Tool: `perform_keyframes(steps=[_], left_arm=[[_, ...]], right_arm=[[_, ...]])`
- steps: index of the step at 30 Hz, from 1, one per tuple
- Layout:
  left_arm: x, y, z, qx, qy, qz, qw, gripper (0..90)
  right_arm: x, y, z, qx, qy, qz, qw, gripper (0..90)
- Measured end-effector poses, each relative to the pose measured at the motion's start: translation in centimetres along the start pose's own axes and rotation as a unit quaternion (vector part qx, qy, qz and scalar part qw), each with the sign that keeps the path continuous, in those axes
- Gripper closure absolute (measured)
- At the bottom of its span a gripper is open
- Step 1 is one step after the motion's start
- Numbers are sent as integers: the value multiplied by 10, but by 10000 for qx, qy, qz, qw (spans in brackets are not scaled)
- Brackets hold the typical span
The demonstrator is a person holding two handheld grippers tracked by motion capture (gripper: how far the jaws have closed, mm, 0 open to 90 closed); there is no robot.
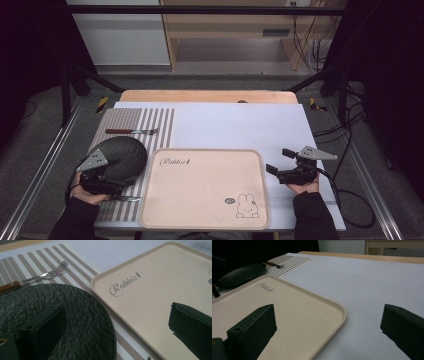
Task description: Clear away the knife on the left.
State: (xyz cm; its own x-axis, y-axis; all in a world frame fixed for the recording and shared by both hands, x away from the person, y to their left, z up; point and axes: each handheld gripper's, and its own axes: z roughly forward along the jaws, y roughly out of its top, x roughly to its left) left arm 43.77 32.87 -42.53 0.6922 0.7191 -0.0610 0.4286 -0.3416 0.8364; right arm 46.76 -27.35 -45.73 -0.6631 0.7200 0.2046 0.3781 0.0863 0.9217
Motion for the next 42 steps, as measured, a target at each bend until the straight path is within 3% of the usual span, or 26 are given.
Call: perform_keyframes(steps=[15,27,36,42], left_arm=[[9,-16,-31,490,98,74,9987,14],[11,-39,-56,878,100,66,9961,17],[15,-55,-70,1226,77,-2,9924,68],[21,-65,-69,1523,64,-83,9883,123]], right_arm=[[0,0,1,53,-13,-20,10000,5],[0,0,1,53,-5,-16,10000,4],[0,0,1,49,-4,-9,10000,4],[0,0,1,50,-7,-11,10000,4]])
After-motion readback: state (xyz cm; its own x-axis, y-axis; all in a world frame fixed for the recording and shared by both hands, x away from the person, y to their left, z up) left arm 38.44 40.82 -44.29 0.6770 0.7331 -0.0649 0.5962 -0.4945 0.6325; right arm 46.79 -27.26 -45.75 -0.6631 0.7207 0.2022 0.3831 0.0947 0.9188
